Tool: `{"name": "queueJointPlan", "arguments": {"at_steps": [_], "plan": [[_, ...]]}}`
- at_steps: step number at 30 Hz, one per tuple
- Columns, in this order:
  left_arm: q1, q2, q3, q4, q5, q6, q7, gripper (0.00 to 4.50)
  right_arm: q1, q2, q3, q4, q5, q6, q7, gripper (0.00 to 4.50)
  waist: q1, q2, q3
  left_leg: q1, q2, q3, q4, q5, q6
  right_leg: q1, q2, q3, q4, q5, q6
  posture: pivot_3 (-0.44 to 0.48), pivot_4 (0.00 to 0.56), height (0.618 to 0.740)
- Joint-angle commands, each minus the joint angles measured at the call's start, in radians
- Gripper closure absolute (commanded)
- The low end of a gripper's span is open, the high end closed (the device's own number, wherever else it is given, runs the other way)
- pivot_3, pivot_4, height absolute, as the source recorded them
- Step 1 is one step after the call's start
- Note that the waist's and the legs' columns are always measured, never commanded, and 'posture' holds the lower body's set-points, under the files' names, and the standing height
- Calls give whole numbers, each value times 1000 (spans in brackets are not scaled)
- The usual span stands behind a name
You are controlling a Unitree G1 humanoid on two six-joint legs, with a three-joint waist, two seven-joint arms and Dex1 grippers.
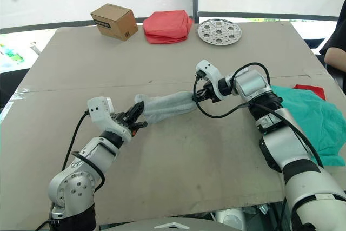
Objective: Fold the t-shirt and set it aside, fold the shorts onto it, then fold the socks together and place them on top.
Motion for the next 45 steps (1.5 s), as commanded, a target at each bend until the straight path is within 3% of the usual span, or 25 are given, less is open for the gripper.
{"name": "queueJointPlan", "arguments": {"at_steps": [1, 8, 9, 10, 12, 13, 15, 16, 20, 22, 26, 28, 34, 37, 41, 45], "plan": [[-6, 5, -26, 1, 10, 7, 4, 4500, -45, -16, -35, 46, -33, -37, 18, 4407, 0, 0, 0, 0, 0, 0, 0, 0, 0, 0, 0, 0, 0, 0, 0, 0, 150, 740], [-19, -21, -36, 68, 6, 3, 1, 4500, -70, 6, -40, 157, -79, -89, 37, 4407, 0, 0, 0, 0, 0, 0, 0, 0, 0, 0, 0, 0, 0, 0, 0, 0, 150, 740], [-17, -23, -33, 77, 9, -11, -8, 3714, -71, 12, -41, 184, -90, -107, 30, 4500, 0, 0, 0, 0, 0, 0, 0, 0, 0, 0, 0, 0, 0, 0, 0, 0, 150, 740], [-14, -24, -30, 81, 11, -21, -15, 3483, -71, 16, -42, 202, -98, -119, 26, 3789, -1, 0, 0, 0, 0, 0, 0, 0, 0, 0, 0, 0, 0, 0, 0, 0, 150, 740], [4, -25, -7, 56, -12, -22, -12, 2543, -59, 9, -46, 204, -105, -122, 43, 2973, -1, 0, 0, 0, 0, 0, 0, 0, 0, 0, 0, 0, 0, 0, 0, 0, 150, 740], [18, -27, 12, 35, -46, -14, -11, 1861, -51, 2, -51, 193, -108, -123, 43, 2295, 0, 0, 0, 0, 0, 0, 0, 0, 0, 0, -1, 0, 0, 0, 0, 0, 150, 740], [64, -14, 60, -21, -146, 7, -28, 1023, -35, -8, -89, 150, -93, -103, 28, 1463, -1, 0, 0, -1, 1, 0, 0, 0, 0, -1, -3, 0, -1, 0, 0, 0, 150, 740], [92, 6, 83, -47, -192, 14, -45, 641, -23, -17, -107, 111, -81, -84, 26, 1424, -2, 1, 0, -1, 1, -1, -1, 0, 0, -1, -4, 0, -1, 0, 0, 0, 150, 740], [168, 134, 158, -71, -293, 34, -121, 641, 55, -50, -174, -91, -75, -82, -43, 1424, 0, 3, 1, -2, 1, -2, -4, 0, 0, -1, -5, -2, -5, 0, 0, 0, 150, 740], [151, 222, 149, -45, -284, 40, -185, 641, 99, -52, -208, -197, -63, -94, -74, 1424, 2, 4, 2, -1, 1, -3, -6, 0, 0, -1, -5, -3, -6, 0, 0, 0, 150, 740], [-39, 387, 74, 101, -236, 57, -336, 641, 207, -35, -228, -370, -43, -103, -110, 1424, 6, 4, 2, -2, -1, -6, -5, 0, 0, 1, 1, -7, -6, 0, 0, 0, 150, 740], [-127, 462, 9, 175, -208, 91, -414, 1140, 240, -34, -202, -395, -63, -110, -122, 1424, 2, 4, 2, -1, -1, -5, -5, 1, -1, 1, 2, -8, -6, 0, 0, 0, 150, 740], [-398, 648, -219, 445, -63, 160, -682, 1140, 260, -47, -171, -449, -75, -102, -120, 1424, -14, 4, 3, 0, 0, 0, -8, 2, -3, -1, 5, -4, -6, 2, 3, 0, 150, 740], [-509, 682, -321, 568, 12, 166, -800, 1140, 268, -59, -155, -458, -95, -126, -126, 1424, -22, 4, 3, 1, 0, 0, -10, 3, -4, -1, 6, -4, -8, 2, 4, 0, 150, 740], [-583, 653, -415, 694, 137, 93, -891, 1140, 287, -51, -131, -456, -115, -150, -137, 1424, -28, 4, 3, 1, 1, 2, -12, 3, -4, -1, 5, -2, -9, 3, 4, 0, 150, 740], [-594, 608, -445, 732, 207, 50, -922, 2916, 312, -40, -128, -489, -102, -219, -122, 1424, -25, 4, 3, 0, 1, 2, -12, 3, -4, -2, 4, -2, -9, 3, 4, 0, 150, 740]]}}
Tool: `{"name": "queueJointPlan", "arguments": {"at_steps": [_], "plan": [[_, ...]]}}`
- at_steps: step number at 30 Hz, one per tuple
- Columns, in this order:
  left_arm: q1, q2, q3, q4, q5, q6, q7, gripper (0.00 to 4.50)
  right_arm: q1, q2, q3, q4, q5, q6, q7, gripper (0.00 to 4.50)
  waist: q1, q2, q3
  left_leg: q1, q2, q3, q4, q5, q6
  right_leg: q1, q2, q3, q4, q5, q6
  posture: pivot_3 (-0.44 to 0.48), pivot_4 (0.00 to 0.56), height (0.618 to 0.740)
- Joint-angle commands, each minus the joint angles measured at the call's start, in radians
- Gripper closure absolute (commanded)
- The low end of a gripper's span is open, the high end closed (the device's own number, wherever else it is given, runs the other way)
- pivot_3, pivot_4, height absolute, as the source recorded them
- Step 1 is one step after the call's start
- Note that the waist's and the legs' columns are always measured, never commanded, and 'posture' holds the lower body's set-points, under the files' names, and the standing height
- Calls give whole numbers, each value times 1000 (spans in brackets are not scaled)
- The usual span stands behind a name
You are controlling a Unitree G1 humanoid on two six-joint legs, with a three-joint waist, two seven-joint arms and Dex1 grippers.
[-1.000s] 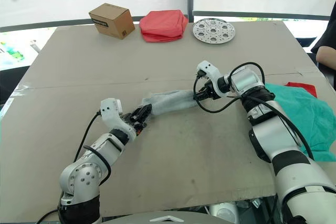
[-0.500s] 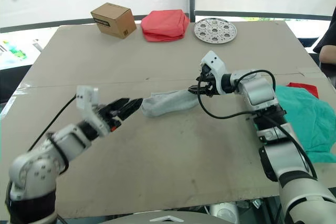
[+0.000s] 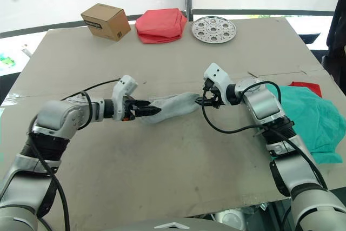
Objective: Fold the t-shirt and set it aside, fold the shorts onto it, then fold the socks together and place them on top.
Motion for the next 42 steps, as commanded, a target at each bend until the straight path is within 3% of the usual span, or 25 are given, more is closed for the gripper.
{"name": "queueJointPlan", "arguments": {"at_steps": [1, 3, 4, 13, 22, 27, 30, 32, 34, 35, 37, 42], "plan": [[-6, -20, 0, 6, 45, -33, -38, 3422, 17, 4, -24, -90, 40, -74, 38, 1424, 1, 0, 0, 0, 0, 0, 0, 0, 0, 0, 0, 0, 0, 0, 0, 0, 150, 740], [-1, -33, 22, 6, 58, -52, -46, 4430, 47, 0, -41, -152, 90, -93, 85, 1424, 3, 0, 0, 0, 0, 0, 0, 0, 0, 0, -1, 0, 0, 0, 0, 0, 150, 740], [0, -38, 32, 6, 64, -60, -49, 4476, 56, -3, -45, -169, 102, -96, 95, 1424, 3, 0, 0, 0, 0, 0, 0, 0, 0, 0, -1, 0, 0, 0, 0, 0, 150, 740], [16, -42, 170, -34, 64, -63, -29, 4476, 152, -5, -52, -262, 125, -219, 89, 1424, 3, 0, 0, 0, -1, -1, 1, 0, 0, 0, -2, 0, 2, 0, 0, 0, 150, 740], [88, -46, 182, -83, 93, -6, 21, 4476, 81, 52, -59, -80, 0, -286, -92, 1424, 2, 0, 0, 0, -1, 0, 1, 0, 0, 0, -3, 1, 3, 0, 0, 0, 150, 740], [127, -65, 192, -86, 142, -93, 57, 4476, 75, 56, -43, -58, 22, -310, -31, 1424, 3, -1, 0, 1, -1, -1, 1, 0, -1, 0, -3, 2, 2, 0, 0, 0, 150, 740], [134, -87, 274, -98, 99, -104, 67, 3469, 82, 68, -83, -92, 91, -284, 4, 1424, 3, -1, 0, 0, -1, -1, 1, 0, -1, 0, -3, 2, 2, 0, 0, 0, 150, 740], [161, -93, 348, -141, 59, -77, 85, 2599, 106, 52, -80, -122, 112, -277, 34, 892, 2, -1, 0, 0, 0, -1, 1, 0, -1, 0, -3, 2, 2, 0, 0, 0, 150, 740], [197, -101, 437, -201, -9, -26, 108, 1615, 129, 66, -93, -139, 130, -267, 14, 76, 2, -1, 0, 0, 0, -1, 1, 0, -1, 0, -3, 2, 2, 0, 0, 0, 150, 740], [224, -105, 485, -239, -48, 4, 118, 1117, 136, 84, -106, -140, 140, -246, -16, 0, 0, -1, -1, 0, 0, -2, 1, 0, -1, 0, -4, 2, 2, 0, 0, 0, 150, 740], [288, -112, 575, -314, -133, 89, 145, 1023, 148, 104, -98, -121, 129, -212, -48, 558, -3, -1, -1, 1, 1, -1, 1, 0, -1, 0, -5, 4, 2, 0, 0, 0, 150, 740], [445, -160, 652, -483, -222, 195, 255, 1023, 160, 157, -44, -41, 56, -223, -119, 2923, 1, -2, -1, 1, 1, -1, 1, 0, -1, 0, -5, 4, 3, 0, 0, 0, 150, 740]]}}
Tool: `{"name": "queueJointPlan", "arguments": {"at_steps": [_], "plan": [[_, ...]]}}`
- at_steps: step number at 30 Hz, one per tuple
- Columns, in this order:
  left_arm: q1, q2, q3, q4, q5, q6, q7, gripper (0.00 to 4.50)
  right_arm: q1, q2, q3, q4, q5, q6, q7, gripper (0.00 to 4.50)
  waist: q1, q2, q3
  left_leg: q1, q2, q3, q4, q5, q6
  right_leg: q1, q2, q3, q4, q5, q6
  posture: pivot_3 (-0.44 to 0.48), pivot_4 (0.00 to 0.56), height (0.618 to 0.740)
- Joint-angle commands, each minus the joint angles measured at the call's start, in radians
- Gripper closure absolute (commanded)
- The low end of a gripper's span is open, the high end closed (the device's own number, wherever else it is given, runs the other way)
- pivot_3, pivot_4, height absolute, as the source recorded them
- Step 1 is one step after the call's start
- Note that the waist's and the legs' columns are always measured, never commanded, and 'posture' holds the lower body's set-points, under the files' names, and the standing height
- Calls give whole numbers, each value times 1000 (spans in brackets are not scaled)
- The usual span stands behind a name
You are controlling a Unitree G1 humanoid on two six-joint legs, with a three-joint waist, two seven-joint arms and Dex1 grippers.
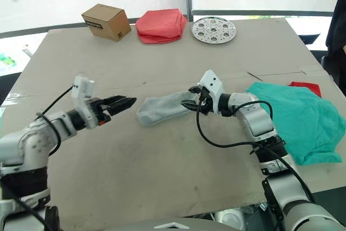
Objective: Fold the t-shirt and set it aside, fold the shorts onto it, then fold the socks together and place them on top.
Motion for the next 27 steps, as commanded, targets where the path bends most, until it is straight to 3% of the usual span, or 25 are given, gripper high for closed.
{"name": "queueJointPlan", "arguments": {"at_steps": [1, 3, 4, 11, 15, 21, 27], "plan": [[84, -51, 40, -142, -67, 50, 80, 1023, -1, 40, 35, 46, -48, -7, -59, 3392, 3, 0, 0, 0, 0, 0, 0, 0, 0, 0, 0, 0, 0, 0, 0, 0, 150, 740], [129, -108, 33, -182, -76, 63, 143, 1023, -2, 60, 62, 88, -79, -14, -79, 4274, 3, 0, 0, 1, -1, 0, 0, 0, 0, 2, 0, 0, 0, 0, -1, 0, 150, 740], [142, -145, 34, -196, -84, 78, 185, 1023, -2, 66, 77, 107, -99, -18, -89, 4467, 5, 0, 0, 1, -1, 0, 0, 0, 0, 2, 0, 0, 1, 0, -1, 0, 150, 740], [149, -308, 81, -240, -160, 211, 422, 1023, 11, 85, 110, 151, -138, 8, -104, 4467, 3, -3, -4, 4, -1, 0, 1, 0, 0, 3, 1, 0, 3, 0, -2, 0, 150, 740], [83, -408, 112, -186, -211, 245, 541, 1023, 12, 91, 113, 151, -140, 9, -100, 4467, 5, -3, -4, 8, -2, 1, 1, 0, 0, 6, 1, 2, 5, -1, -3, 0, 150, 740], [-44, -497, 94, -80, -221, 241, 623, 1023, 8, 98, 114, 147, -147, 16, -94, 4467, 4, -3, -4, 17, -3, 1, 1, -2, 4, 14, 2, 1, 5, -2, -4, 0, 150, 740], [-70, -538, 96, -49, -221, 225, 675, 1023, 14, 97, 118, 136, -150, 21, -91, 4467, 4, -4, -4, 17, -2, 1, 0, 0, 0, 14, 2, 2, 5, -2, -4, 0, 150, 740]]}}
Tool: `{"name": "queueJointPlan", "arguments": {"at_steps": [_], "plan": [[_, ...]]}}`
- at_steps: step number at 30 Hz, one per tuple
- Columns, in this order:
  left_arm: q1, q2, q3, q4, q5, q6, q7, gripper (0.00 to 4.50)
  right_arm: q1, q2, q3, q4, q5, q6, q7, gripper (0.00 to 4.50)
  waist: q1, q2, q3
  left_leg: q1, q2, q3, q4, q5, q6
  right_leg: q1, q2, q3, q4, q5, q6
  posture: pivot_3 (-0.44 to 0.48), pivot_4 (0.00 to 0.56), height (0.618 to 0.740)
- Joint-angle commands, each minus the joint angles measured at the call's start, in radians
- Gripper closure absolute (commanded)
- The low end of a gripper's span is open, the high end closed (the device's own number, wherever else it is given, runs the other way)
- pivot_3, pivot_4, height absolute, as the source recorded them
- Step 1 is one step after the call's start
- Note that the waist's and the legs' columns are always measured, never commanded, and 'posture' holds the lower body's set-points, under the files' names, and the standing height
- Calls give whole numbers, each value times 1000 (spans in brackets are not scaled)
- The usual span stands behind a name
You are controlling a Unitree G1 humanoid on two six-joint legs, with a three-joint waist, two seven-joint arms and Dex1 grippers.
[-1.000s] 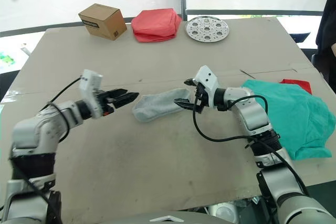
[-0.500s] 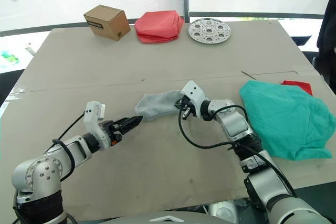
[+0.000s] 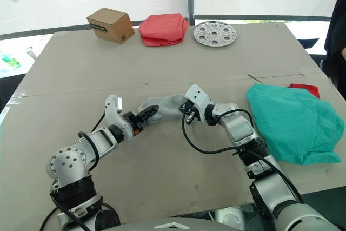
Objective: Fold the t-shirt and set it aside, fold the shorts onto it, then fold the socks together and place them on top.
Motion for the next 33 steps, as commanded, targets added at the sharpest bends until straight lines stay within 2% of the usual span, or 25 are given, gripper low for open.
{"name": "queueJointPlan", "arguments": {"at_steps": [1, 5, 6, 8, 12, 13, 18, 22, 23, 26, 30, 33], "plan": [[-14, -38, 8, 23, -30, -12, 42, 1023, 14, 3, 14, 1, -6, 22, 9, 4467, 2, 0, 0, 0, 0, 0, 0, 0, 0, 0, 0, 0, 0, 0, 0, 0, 150, 740], [-40, -80, 51, 47, -71, -34, 101, 1023, 13, 4, 10, 0, -8, 23, 5, 4467, 3, 0, 0, 0, 0, 0, 1, 0, 0, 0, -1, 0, -1, 0, -1, 0, 150, 740], [-50, -88, 67, 57, -78, -46, 123, 1552, 11, 4, 7, 1, -7, 23, 4, 4500, 3, 0, 0, 0, 0, 0, 1, 0, 0, 0, -1, 0, -1, 0, -1, 0, 150, 740], [-58, -78, 68, 65, -71, -62, 133, 2253, 4, 8, 1, 3, -5, 21, 1, 4500, 2, 0, 0, 0, 0, 0, 1, 0, 0, 0, -1, 0, -1, 0, -1, 0, 150, 740], [-52, 15, 12, 59, -15, -108, 63, 4142, -19, 39, -9, 3, 11, 38, -3, 4500, -4, 0, 0, -1, 0, 0, -1, 0, 0, -1, 0, 0, -1, 0, 0, 0, 150, 740], [-51, 45, -3, 51, -2, -124, 40, 4370, -27, 51, -9, 2, 16, 47, -3, 4500, -4, 0, 1, -1, 1, 0, -1, 0, 0, -1, 0, 0, -1, 0, 0, 0, 150, 740], [-42, 244, -110, 6, 98, -195, -104, 4370, -64, 119, 10, 20, 19, 67, -3, 4500, -7, -1, 2, -2, 1, 1, -2, 0, -1, -4, 1, 1, 0, -1, -2, 0, 150, 740], [-33, 467, -281, -31, 275, -329, -262, 4370, -91, 179, 13, 46, 25, 60, -3, 4500, -4, 0, 2, -4, 0, 1, -3, 0, -1, -6, 0, 1, 0, -1, -2, 0, 150, 740], [-36, 539, -350, -42, 351, -391, -312, 4370, -102, 197, -4, 46, 42, 61, -7, 4500, -2, 0, 2, -4, 0, 1, -3, 0, -1, -7, 0, 1, 1, -1, -2, 0, 150, 740], [-55, 657, -494, -59, 520, -538, -392, 4370, -127, 221, -66, 29, 94, 88, -16, 4500, -2, 0, 3, -8, 0, 2, -3, 0, -2, -11, 0, 1, 1, -1, -3, 0, 150, 740], [-62, 692, -628, -46, 700, -674, -416, 4370, -120, 193, -103, -32, 133, 136, -6, 4500, 0, 1, 4, -9, 0, 1, -3, 0, -3, -11, -1, 1, 0, -1, -2, 0, 150, 740], [-63, 676, -700, -11, 815, -756, -416, 4370, -77, 149, -99, -127, 165, 186, 25, 4500, -1, 1, 4, -9, 0, 1, -5, 0, -2, -11, -1, 1, -1, -1, -2, 0, 150, 740]]}}
